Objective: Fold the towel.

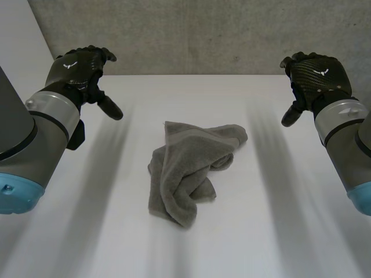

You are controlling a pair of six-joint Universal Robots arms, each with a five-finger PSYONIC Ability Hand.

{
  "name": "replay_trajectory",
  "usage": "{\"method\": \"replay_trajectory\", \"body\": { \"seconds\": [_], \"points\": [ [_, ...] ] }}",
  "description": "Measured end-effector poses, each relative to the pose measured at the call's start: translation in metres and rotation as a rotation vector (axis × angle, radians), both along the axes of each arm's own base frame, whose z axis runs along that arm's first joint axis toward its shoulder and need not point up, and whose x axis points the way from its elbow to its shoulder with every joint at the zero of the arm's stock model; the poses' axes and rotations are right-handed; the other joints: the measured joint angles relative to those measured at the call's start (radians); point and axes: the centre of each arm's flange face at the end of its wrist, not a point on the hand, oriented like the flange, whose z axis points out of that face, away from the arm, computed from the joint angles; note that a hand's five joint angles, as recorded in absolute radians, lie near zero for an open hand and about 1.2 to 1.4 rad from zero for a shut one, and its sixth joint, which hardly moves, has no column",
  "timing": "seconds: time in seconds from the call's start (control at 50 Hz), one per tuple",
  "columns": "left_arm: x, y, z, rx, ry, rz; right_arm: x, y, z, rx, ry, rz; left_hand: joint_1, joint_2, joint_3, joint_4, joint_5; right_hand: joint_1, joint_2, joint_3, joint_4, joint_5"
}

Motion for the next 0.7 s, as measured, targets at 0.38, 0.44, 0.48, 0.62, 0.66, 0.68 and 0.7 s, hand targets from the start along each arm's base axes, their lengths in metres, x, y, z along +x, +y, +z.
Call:
{"method": "replay_trajectory", "body": {
  "seconds": [0.38,0.44,0.48,0.62,0.66,0.68,0.7],
  "points": [
    [0.002,-0.001,-0.003,0.007,-0.003,0.006,0.003,0.001,-0.001,0.006,0.0,0.033,0.0,0.0,0.0,0.0,0.0,0.0,0.0,0.0,0.0,0.0],
    [0.002,0.0,-0.004,0.01,-0.005,0.007,0.004,0.002,-0.001,0.009,-0.001,0.055,0.0,0.0,0.0,0.0,0.0,0.0,0.0,0.0,0.0,0.0],
    [0.002,0.0,-0.004,0.012,-0.006,0.007,0.006,0.003,-0.002,0.011,-0.001,0.07,0.0,0.0,0.0,0.0,0.0,0.0,0.0,0.0,0.0,0.0],
    [0.002,0.004,-0.011,0.037,-0.017,0.001,0.011,0.004,0.001,0.004,0.006,0.127,0.0,0.0,0.0,0.0,0.0,0.0,0.0,0.0,0.0,0.0],
    [0.002,0.008,-0.019,0.065,-0.03,-0.005,0.014,0.006,0.003,-0.005,0.017,0.167,0.0,0.0,0.0,0.0,0.0,0.0,0.0,0.0,0.0,0.0],
    [0.002,0.01,-0.024,0.082,-0.037,-0.009,0.016,0.006,0.004,-0.01,0.024,0.191,0.0,0.0,0.0,0.0,0.0,0.0,0.0,0.0,0.0,0.0],
    [0.002,0.014,-0.029,0.1,-0.045,-0.014,0.019,0.007,0.005,-0.017,0.035,0.224,0.0,0.0,0.0,0.0,0.0,0.0,0.0,0.0,0.0,0.0]
  ]
}}
